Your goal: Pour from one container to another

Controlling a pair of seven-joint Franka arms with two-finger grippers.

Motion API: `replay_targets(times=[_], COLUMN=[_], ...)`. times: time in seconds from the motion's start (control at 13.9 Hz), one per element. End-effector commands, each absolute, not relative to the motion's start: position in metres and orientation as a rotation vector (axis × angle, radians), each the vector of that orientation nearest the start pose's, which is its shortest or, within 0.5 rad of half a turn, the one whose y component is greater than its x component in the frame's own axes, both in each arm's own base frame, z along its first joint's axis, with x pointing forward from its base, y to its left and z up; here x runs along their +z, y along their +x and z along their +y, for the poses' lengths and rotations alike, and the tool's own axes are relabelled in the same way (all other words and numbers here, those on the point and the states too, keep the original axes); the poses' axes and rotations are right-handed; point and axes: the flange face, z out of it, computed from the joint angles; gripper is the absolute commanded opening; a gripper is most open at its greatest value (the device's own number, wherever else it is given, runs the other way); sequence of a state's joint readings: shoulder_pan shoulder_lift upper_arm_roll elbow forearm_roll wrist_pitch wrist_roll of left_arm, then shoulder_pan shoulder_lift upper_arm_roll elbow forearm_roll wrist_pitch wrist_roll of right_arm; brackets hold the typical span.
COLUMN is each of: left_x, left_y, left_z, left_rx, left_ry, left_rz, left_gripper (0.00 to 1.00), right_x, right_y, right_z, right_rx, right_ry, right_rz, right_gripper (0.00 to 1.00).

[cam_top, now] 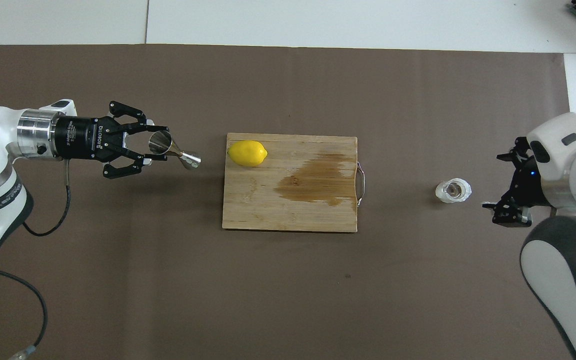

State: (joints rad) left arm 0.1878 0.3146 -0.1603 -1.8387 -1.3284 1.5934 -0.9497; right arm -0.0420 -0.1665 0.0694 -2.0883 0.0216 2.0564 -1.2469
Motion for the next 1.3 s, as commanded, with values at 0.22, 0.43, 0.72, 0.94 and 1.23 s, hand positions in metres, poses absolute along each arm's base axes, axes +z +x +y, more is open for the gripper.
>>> replay_targets(times=[0.22, 0.43, 0.72, 0.94, 1.23], left_x=[0.413, 0.409, 0.398, 0.378, 0.350], left_y=[0.574, 0.565, 0.548, 0.536, 0.521], left_z=[-0.167, -0.220, -0.279, -0.305, -0.332], left_rx=[-1.040, -0.959, -0.920, -0.936, -0.942], left_ry=[1.297, 1.267, 1.171, 1.168, 1.189], left_rz=[1.371, 1.442, 1.515, 1.518, 1.510], left_gripper=[0.00, 0.00, 0.00, 0.00, 0.00], right_x=[0.451, 0.430, 0.412, 0.392, 0.370], right_y=[0.521, 0.521, 0.530, 0.536, 0.536], right_z=[0.009, 0.008, -0.001, -0.003, -0.003], right_rx=[-0.188, -0.205, -0.209, -0.234, -0.242], right_ry=[-2.546, -2.528, -2.483, -2.477, -2.482], right_rz=[-1.914, -1.954, -2.021, -2.047, -2.046], right_gripper=[1.00, 1.00, 1.00, 1.00, 1.00])
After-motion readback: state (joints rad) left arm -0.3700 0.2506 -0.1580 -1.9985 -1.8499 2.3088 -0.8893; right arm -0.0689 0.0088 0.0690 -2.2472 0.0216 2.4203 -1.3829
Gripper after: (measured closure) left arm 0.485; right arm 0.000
